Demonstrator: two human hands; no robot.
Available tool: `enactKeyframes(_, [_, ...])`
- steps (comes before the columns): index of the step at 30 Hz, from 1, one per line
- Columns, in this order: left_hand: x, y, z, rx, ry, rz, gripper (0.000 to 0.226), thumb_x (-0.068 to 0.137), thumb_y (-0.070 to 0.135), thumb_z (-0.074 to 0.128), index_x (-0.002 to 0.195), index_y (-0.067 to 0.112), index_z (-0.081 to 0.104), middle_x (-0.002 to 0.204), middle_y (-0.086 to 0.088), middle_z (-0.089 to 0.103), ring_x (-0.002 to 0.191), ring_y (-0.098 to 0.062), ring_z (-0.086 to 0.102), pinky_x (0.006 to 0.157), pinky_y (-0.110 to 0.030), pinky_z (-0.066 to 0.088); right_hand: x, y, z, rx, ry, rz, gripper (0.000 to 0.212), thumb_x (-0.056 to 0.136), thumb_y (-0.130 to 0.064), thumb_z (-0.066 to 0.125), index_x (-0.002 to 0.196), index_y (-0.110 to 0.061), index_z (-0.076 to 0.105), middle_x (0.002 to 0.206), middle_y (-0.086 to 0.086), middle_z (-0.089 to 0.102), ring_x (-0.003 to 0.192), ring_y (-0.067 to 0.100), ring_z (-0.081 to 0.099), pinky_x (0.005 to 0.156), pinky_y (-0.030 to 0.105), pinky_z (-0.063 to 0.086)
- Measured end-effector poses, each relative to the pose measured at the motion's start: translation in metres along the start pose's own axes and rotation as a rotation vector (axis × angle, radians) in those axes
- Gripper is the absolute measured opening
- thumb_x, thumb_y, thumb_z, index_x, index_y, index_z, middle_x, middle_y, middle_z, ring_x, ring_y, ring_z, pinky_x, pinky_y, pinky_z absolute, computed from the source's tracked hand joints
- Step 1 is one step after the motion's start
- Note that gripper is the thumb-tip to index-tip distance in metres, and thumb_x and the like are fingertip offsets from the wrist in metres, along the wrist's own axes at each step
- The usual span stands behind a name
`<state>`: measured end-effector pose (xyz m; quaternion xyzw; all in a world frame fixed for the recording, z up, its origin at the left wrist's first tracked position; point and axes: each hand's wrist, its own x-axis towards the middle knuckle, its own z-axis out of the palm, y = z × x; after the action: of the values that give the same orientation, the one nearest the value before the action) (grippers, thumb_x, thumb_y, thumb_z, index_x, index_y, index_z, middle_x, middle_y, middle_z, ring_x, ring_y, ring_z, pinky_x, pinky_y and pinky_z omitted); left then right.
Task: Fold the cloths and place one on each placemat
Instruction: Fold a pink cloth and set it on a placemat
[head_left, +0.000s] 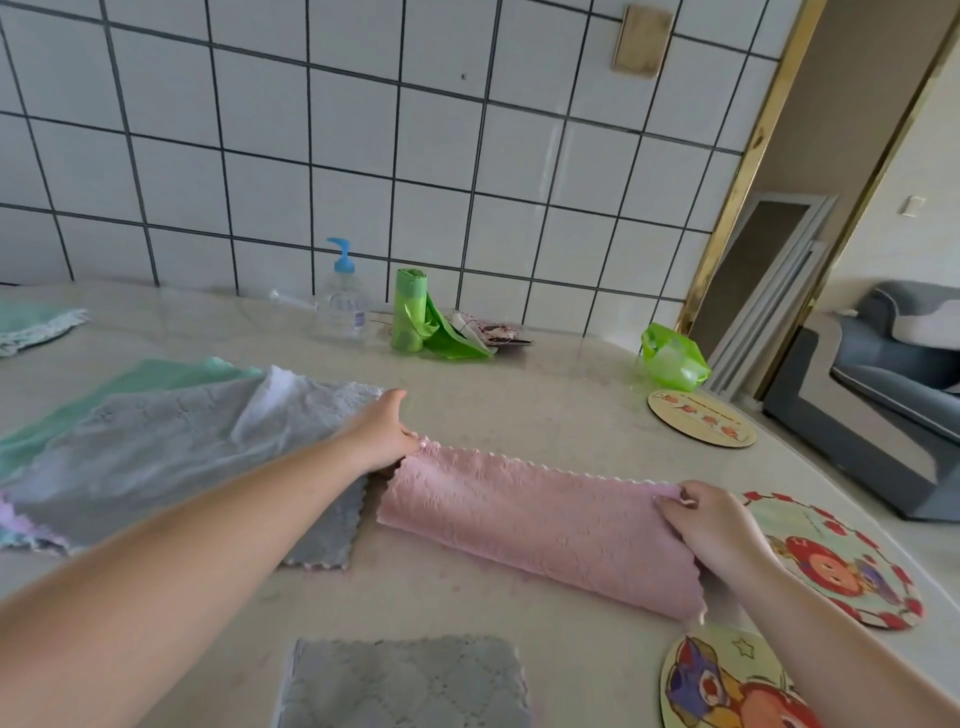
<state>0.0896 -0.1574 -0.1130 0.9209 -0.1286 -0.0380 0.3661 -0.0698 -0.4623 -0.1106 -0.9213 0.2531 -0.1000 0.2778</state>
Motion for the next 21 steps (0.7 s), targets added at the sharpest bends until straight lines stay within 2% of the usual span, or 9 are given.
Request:
enactKeyframes(4, [-0.005, 0.008, -0.01, -0.086, -0.064, -0.1, 0.075, 0.089, 0.035, 0.058, 0.147, 0.012, 0.017, 0.141, -0.013, 0.042, 0.122, -0.028, 0.046, 0.1, -0.034, 0.038, -0.001, -0.003, -0.001, 0.086, 0.024, 0.058, 0.02, 0.092, -0.036, 0.049, 0.103, -0.022, 0.057, 0.079, 0.001, 0.065, 0.063, 0.022, 0.063, 0.053, 0.028, 0.046])
enactKeyframes(6, [-0.011, 0.011, -0.016, -0.033, -0.087, -0.067, 0.072, 0.09, 0.039, 0.054, 0.147, 0.013, 0.017, 0.141, -0.01, 0.042, 0.119, -0.026, 0.047, 0.098, -0.034, 0.039, -0.007, -0.004, -0.002, 0.145, 0.063, 0.054, 0.029, 0.091, -0.037, 0.051, 0.116, -0.022, 0.054, 0.098, 0.0, 0.065, 0.077, 0.021, 0.065, 0.066, 0.034, 0.053])
enactKeyframes(9, [-0.032, 0.025, -0.012, 0.194, -0.01, 0.232, 0.05, 0.093, 0.032, 0.048, 0.137, 0.01, 0.041, 0.136, -0.009, 0.049, 0.122, -0.023, 0.048, 0.104, -0.038, 0.038, -0.021, -0.015, 0.002, -0.099, 0.169, -0.163, 0.04, 0.092, -0.036, 0.05, 0.129, -0.021, 0.05, 0.133, 0.001, 0.051, 0.115, 0.02, 0.052, 0.093, 0.039, 0.045])
enactKeyframes(11, [-0.05, 0.041, 0.004, 0.314, -0.058, 0.421, 0.04, 0.089, 0.028, 0.04, 0.116, 0.006, 0.061, 0.125, -0.01, 0.058, 0.117, -0.025, 0.051, 0.101, -0.041, 0.041, -0.032, -0.036, 0.012, -0.227, 0.118, -0.31, 0.042, 0.094, -0.037, 0.046, 0.133, -0.023, 0.048, 0.145, -0.002, 0.041, 0.132, 0.018, 0.037, 0.106, 0.038, 0.031])
enactKeyframes(12, [-0.058, 0.049, 0.015, 0.387, -0.113, 0.482, 0.041, 0.087, 0.027, 0.036, 0.109, 0.006, 0.063, 0.122, -0.01, 0.059, 0.115, -0.025, 0.052, 0.098, -0.04, 0.042, -0.037, -0.047, 0.021, -0.286, 0.06, -0.36, 0.043, 0.094, -0.038, 0.043, 0.135, -0.025, 0.045, 0.15, -0.002, 0.034, 0.138, 0.017, 0.028, 0.111, 0.038, 0.024])
enactKeyframes(14, [-0.068, 0.059, 0.036, 0.541, -0.193, 0.528, 0.039, 0.09, 0.025, 0.032, 0.109, 0.008, 0.061, 0.122, -0.009, 0.056, 0.116, -0.025, 0.05, 0.096, -0.037, 0.042, -0.045, -0.066, 0.04, -0.392, -0.049, -0.431, 0.045, 0.095, -0.039, 0.038, 0.139, -0.029, 0.039, 0.155, -0.002, 0.022, 0.144, 0.016, 0.014, 0.115, 0.04, 0.013])
enactKeyframes(16, [-0.075, 0.06, 0.052, 0.618, -0.233, 0.537, 0.039, 0.095, 0.026, 0.031, 0.125, 0.011, 0.052, 0.135, -0.009, 0.047, 0.128, -0.025, 0.041, 0.103, -0.036, 0.034, -0.053, -0.075, 0.056, -0.432, -0.133, -0.444, 0.047, 0.094, -0.043, 0.03, 0.138, -0.031, 0.037, 0.156, -0.001, 0.019, 0.144, 0.017, 0.009, 0.117, 0.043, 0.009])
enactKeyframes(18, [-0.08, 0.053, 0.057, 0.642, -0.248, 0.523, 0.048, 0.098, 0.033, 0.025, 0.143, 0.017, 0.032, 0.154, -0.005, 0.025, 0.142, -0.02, 0.019, 0.114, -0.035, 0.017, -0.058, -0.069, 0.062, -0.418, -0.154, -0.421, 0.052, 0.089, -0.051, 0.02, 0.136, -0.033, 0.036, 0.154, -0.001, 0.022, 0.143, 0.016, 0.012, 0.115, 0.045, 0.013])
enactKeyframes(21, [-0.084, 0.038, 0.048, 0.676, -0.288, 0.481, 0.053, 0.099, 0.038, 0.021, 0.149, 0.025, 0.011, 0.158, 0.0, 0.001, 0.145, -0.014, -0.001, 0.117, -0.033, 0.0, -0.057, -0.046, 0.053, -0.468, -0.146, -0.373, 0.051, 0.094, -0.048, 0.024, 0.143, -0.033, 0.025, 0.156, -0.004, 0.015, 0.144, 0.015, 0.009, 0.115, 0.045, 0.011])
